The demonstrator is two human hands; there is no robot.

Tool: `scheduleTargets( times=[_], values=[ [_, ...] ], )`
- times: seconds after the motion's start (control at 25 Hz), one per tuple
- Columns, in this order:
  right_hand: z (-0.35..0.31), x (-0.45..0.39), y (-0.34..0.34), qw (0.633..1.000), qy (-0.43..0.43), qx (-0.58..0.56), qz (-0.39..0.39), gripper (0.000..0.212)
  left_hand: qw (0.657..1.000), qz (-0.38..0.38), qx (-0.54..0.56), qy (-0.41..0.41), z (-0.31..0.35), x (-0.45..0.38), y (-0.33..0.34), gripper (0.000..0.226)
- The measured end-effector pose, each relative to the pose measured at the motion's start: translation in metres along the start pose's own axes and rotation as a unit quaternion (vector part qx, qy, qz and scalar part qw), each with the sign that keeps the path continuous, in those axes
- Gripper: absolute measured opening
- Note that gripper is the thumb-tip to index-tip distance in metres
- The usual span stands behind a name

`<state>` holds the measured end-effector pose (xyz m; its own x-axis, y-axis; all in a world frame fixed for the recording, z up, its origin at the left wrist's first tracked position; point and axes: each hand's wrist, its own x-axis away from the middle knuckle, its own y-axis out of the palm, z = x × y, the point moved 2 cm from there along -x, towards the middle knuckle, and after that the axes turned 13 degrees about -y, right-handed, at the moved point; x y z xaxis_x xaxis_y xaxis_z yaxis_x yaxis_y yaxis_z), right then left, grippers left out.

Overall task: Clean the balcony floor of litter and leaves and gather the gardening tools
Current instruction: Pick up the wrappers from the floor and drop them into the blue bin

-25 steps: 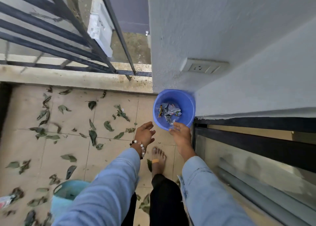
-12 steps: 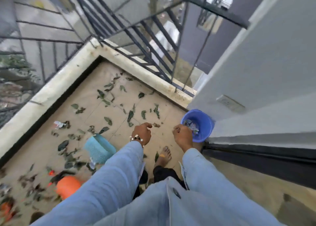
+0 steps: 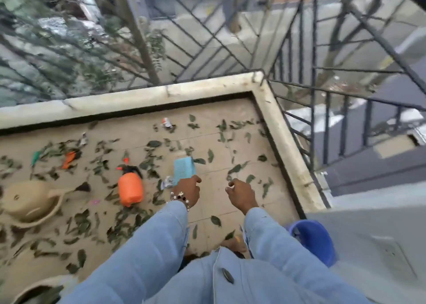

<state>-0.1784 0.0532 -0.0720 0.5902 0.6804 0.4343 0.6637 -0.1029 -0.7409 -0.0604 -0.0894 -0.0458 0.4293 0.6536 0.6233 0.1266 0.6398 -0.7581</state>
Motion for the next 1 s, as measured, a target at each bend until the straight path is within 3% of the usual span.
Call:
scheduleTargets(
  times=[0.24, 0.44, 0.68, 1.0],
  values=[
    [-0.152, -0.028, 0.087, 0.983, -0.140, 0.069, -0.092, 0.033, 0.992, 0.016, 0.044, -0.116, -0.170, 0.008, -0.043, 0.039],
    [-0.251, -0.034, 0.147, 0.949, -0.247, 0.122, -0.155, 0.030, 0.964, 0.047, 0.142, -0.220, -0.279, 0.026, -0.066, 0.037],
    [-0.370, -0.043, 0.215, 0.864, -0.395, 0.201, -0.238, 0.036, 0.895, 0.070, 0.269, -0.348, -0.388, 0.056, -0.064, 0.035],
    [-0.516, -0.085, 0.306, 0.774, -0.478, 0.264, -0.321, 0.038, 0.830, 0.065, 0.322, -0.451, -0.515, 0.029, -0.108, 0.037]
  ],
)
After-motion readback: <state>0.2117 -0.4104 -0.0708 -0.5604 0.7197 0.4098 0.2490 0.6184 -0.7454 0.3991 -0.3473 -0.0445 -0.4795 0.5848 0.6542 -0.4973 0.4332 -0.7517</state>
